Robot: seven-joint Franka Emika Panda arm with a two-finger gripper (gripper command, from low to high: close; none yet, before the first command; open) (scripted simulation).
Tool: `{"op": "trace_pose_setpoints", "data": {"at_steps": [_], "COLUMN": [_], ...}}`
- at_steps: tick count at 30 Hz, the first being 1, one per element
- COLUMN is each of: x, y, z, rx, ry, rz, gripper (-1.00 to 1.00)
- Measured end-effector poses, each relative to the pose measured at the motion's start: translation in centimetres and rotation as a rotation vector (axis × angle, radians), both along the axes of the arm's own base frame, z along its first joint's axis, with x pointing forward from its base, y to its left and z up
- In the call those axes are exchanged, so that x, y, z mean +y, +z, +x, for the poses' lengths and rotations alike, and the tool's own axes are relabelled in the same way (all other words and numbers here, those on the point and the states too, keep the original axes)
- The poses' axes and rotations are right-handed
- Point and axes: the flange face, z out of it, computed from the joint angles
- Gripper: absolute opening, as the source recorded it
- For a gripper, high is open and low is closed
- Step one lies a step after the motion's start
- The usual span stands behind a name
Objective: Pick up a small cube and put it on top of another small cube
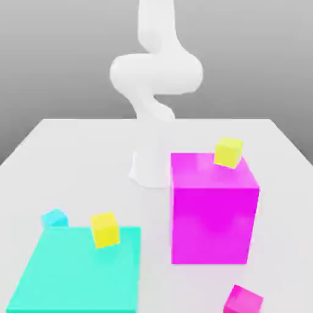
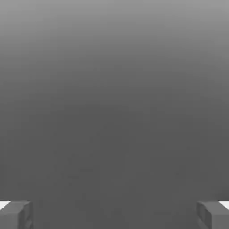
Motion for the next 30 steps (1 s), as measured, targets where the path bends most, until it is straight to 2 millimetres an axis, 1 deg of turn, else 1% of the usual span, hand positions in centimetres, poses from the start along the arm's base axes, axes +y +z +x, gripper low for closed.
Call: {"op": "trace_pose_setpoints", "data": {"at_steps": [3, 7, 11, 15, 18, 20, 22, 25, 28, 30], "x": [1.2, 3.2, 5.5, 7.9, 10.1, 11.5, 12.3, 13.4, 14.4, 14.8], "y": [-4.1, -9.8, -16.2, -22.9, -28.2, -31.7, -35.3, -40.7, -46.1, -49.2], "z": [3.8, 7.9, 11.1, 13.3, 14.2, 14.4, 14.6, 14.3, 13.4, 13.2], "rx": [0.077, 0.173, 0.265, 0.354, 0.42, 0.463, 0.507, 0.572, 0.636, 0.656], "ry": [0.095, 0.216, 0.336, 0.456, 0.552, 0.618, 0.673, 0.757, 0.846, 0.875], "rz": [-0.03, -0.071, -0.116, -0.165, -0.206, -0.236, -0.264, -0.308, -0.357, -0.373], "gripper": [0.0, 0.0, 0.0, 0.0, 0.0, 0.0, 0.0, 0.0, 0.0, 0.0]}}
